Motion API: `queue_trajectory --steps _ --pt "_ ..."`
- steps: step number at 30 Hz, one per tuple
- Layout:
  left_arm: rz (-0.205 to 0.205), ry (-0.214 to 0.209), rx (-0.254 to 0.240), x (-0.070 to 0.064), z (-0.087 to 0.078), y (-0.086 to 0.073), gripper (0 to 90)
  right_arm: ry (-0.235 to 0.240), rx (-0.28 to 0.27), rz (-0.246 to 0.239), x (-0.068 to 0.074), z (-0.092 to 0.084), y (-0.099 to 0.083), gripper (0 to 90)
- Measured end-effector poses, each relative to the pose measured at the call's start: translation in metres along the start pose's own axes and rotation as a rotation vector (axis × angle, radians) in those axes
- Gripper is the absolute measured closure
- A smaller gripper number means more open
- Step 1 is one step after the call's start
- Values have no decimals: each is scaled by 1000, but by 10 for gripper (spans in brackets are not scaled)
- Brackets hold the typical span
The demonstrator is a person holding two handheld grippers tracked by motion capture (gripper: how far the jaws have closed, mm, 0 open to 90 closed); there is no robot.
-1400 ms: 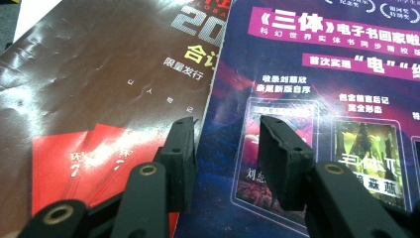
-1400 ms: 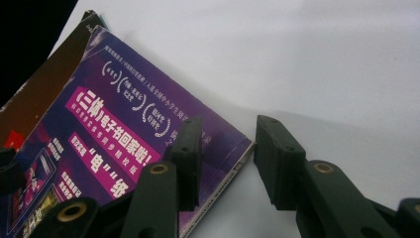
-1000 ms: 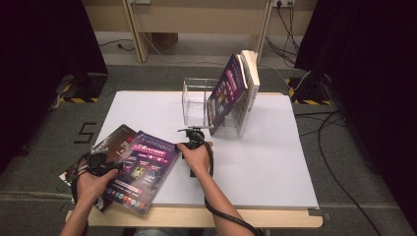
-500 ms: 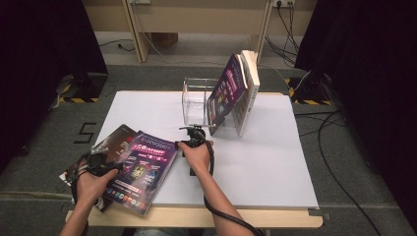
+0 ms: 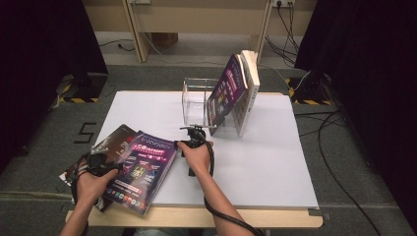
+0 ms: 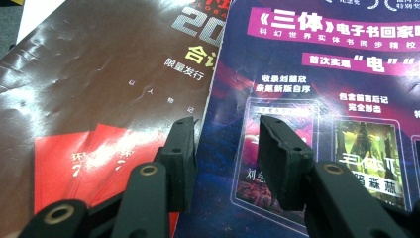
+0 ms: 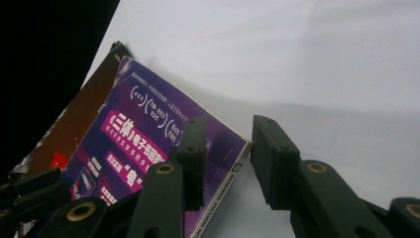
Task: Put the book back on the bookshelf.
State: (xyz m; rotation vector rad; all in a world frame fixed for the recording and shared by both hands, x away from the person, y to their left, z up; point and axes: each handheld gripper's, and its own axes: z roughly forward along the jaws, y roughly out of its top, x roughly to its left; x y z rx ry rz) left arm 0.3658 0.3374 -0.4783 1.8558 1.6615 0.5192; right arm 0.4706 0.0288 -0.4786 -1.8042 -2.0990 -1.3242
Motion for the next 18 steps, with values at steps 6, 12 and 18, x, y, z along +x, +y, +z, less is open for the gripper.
queue_trajectory --steps 6,12,18 --pt "-1 1 0 0 0 0 584 -14 4 -10 1 1 0 678" --pt "3 2 0 -1 0 0 583 -9 5 -14 0 0 -1 677" --pt "4 4 0 -1 0 0 583 -30 10 -35 2 1 -2 670"
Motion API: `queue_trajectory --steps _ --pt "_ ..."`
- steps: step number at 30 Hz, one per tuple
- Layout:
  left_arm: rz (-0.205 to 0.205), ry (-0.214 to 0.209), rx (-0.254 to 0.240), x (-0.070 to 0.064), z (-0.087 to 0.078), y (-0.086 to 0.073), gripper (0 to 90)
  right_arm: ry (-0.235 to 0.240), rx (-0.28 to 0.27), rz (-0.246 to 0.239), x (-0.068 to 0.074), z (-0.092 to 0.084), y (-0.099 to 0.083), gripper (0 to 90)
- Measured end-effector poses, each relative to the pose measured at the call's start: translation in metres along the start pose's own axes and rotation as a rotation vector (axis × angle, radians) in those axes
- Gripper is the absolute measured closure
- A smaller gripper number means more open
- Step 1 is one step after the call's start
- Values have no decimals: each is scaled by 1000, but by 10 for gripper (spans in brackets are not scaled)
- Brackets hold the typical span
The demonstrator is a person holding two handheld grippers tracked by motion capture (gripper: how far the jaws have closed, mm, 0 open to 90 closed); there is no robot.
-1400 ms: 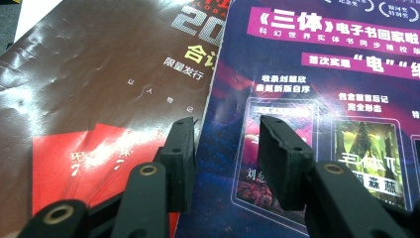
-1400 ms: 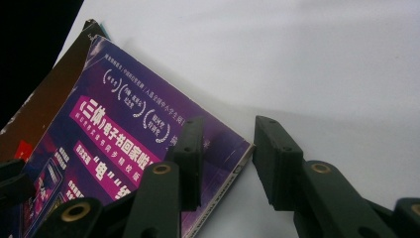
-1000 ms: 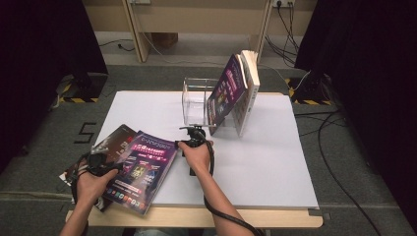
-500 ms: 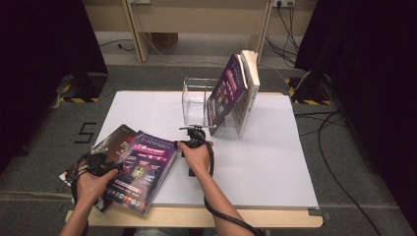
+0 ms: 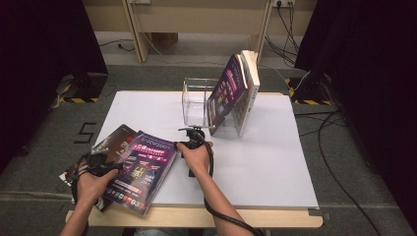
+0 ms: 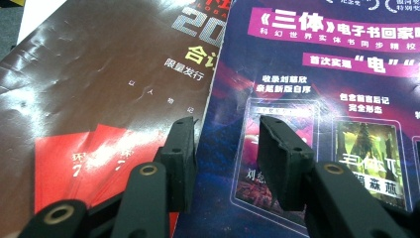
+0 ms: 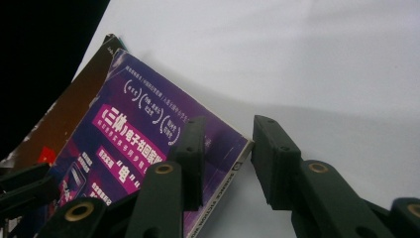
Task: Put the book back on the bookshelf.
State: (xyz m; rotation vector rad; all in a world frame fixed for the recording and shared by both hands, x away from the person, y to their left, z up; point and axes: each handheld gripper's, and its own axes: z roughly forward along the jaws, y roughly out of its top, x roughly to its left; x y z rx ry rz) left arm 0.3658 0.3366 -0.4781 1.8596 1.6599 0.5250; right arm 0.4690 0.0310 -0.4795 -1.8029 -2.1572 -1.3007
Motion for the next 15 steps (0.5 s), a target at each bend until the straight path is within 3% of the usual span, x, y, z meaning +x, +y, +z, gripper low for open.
queue_trajectory --steps 8,15 --pt "2 3 -1 0 0 0 583 -16 7 -12 0 2 0 702" --pt "-5 -1 -2 3 -1 0 588 31 -30 1 3 -5 5 778"
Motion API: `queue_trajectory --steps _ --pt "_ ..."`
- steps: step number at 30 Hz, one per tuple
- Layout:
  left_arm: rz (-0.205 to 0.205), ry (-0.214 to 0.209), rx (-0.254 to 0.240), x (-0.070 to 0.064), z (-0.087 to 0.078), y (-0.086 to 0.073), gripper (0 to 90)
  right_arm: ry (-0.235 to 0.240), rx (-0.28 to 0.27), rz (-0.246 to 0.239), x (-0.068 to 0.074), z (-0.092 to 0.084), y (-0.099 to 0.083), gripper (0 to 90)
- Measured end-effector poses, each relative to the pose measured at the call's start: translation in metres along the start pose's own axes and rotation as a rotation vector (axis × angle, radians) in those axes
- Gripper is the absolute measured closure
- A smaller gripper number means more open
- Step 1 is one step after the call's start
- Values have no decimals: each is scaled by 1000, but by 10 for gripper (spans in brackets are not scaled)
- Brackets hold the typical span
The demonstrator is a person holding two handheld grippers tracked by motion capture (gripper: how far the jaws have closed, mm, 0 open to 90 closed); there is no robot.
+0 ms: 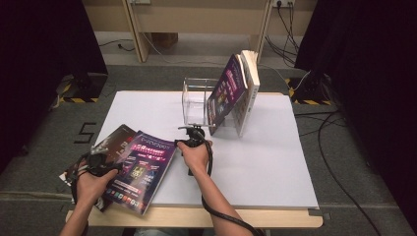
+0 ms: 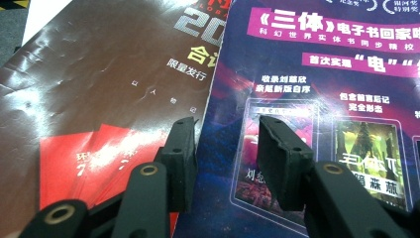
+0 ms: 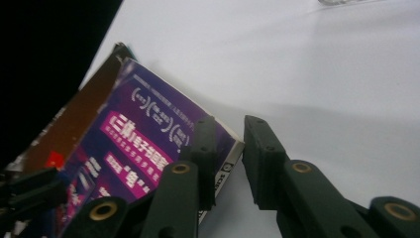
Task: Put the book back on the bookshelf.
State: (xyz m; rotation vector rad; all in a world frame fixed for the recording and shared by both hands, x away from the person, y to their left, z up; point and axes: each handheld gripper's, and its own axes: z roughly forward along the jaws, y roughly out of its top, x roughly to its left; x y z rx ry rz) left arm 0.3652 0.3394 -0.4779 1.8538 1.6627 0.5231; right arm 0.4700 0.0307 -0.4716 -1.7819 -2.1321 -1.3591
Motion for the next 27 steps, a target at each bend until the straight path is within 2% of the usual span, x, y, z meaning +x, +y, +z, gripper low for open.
queue_trajectory --steps 2,4,9,11,15,16,17,19,22,24,27 --pt "-20 -13 -5 3 0 0 588 9 2 1 0 -1 1 788" --pt "-36 -23 -15 4 -2 0 599 39 3 24 -2 -2 3 797" --pt "-68 -46 -87 6 -13 5 580 71 2 16 3 -7 9 804" --pt "-73 -54 -100 6 -17 6 579 93 -3 1 6 -10 13 806" --pt "-90 -62 -124 8 -20 7 575 109 -37 -38 13 -20 19 814" --pt "-96 -65 -130 8 -21 7 574 118 -53 -32 14 -23 20 817" --pt "-97 -65 -134 9 -22 7 573 118 -67 -54 16 -26 22 818" --pt "-101 -66 -139 10 -23 8 572 127 -91 -59 19 -32 26 822" --pt "-105 -68 -143 10 -24 8 571 122 -125 -110 27 -43 33 827" --pt "-106 -72 -144 10 -24 8 572 121 -139 -127 31 -50 37 829" --pt "-106 -78 -144 9 -23 8 572 100 -163 -176 37 -60 42 830"
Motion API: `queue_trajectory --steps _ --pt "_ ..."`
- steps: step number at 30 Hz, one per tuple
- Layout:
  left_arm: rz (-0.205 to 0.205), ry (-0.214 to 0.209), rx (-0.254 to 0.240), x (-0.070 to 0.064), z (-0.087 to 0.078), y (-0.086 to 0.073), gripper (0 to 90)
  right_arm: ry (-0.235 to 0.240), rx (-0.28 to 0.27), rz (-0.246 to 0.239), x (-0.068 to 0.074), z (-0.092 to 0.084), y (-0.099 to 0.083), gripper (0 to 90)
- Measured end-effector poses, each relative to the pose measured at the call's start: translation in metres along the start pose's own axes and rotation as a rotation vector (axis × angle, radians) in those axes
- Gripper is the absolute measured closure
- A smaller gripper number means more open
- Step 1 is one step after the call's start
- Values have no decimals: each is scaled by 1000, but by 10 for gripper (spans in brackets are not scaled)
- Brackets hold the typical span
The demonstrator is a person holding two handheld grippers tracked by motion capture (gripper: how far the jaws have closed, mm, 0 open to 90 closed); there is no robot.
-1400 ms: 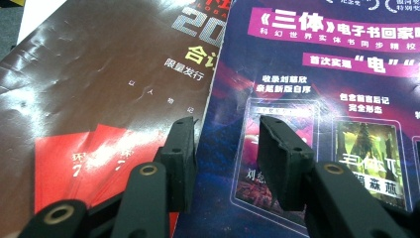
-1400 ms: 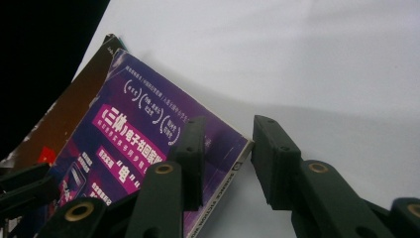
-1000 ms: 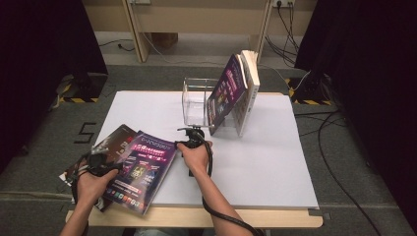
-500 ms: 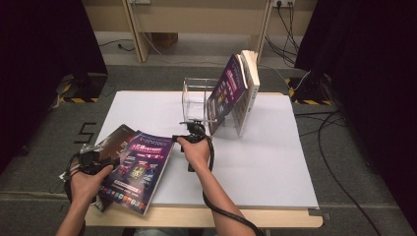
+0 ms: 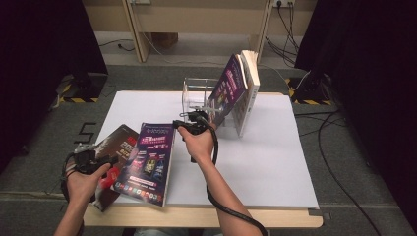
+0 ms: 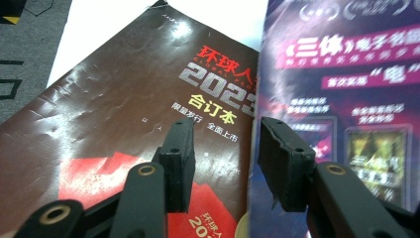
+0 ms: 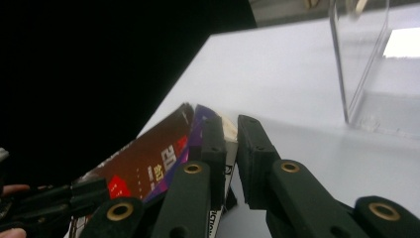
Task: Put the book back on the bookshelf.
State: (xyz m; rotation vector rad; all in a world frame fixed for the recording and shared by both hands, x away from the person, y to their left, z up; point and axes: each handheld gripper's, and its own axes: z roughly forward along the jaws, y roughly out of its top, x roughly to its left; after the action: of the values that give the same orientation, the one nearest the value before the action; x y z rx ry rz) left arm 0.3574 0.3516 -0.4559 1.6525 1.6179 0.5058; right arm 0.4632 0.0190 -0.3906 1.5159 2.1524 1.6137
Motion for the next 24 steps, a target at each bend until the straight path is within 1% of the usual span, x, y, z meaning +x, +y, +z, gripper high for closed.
queue_trajectory --steps 6,12,16,20,23,24 --pt "-3 -3 4 1 0 -1 573 -5 -31 -38 6 -14 10 836" --pt "-10 -7 8 2 1 -1 576 -16 -46 -96 14 -26 21 839" --pt "-10 -7 8 3 1 -1 579 -25 -71 -111 15 -35 28 841" --pt "-11 -12 11 2 2 -2 581 -26 -74 -120 15 -42 34 841" --pt "-11 -12 14 2 2 -2 582 -32 -92 -128 15 -49 39 842" --pt "-12 -12 14 2 2 -2 582 -33 -91 -131 15 -51 41 842"
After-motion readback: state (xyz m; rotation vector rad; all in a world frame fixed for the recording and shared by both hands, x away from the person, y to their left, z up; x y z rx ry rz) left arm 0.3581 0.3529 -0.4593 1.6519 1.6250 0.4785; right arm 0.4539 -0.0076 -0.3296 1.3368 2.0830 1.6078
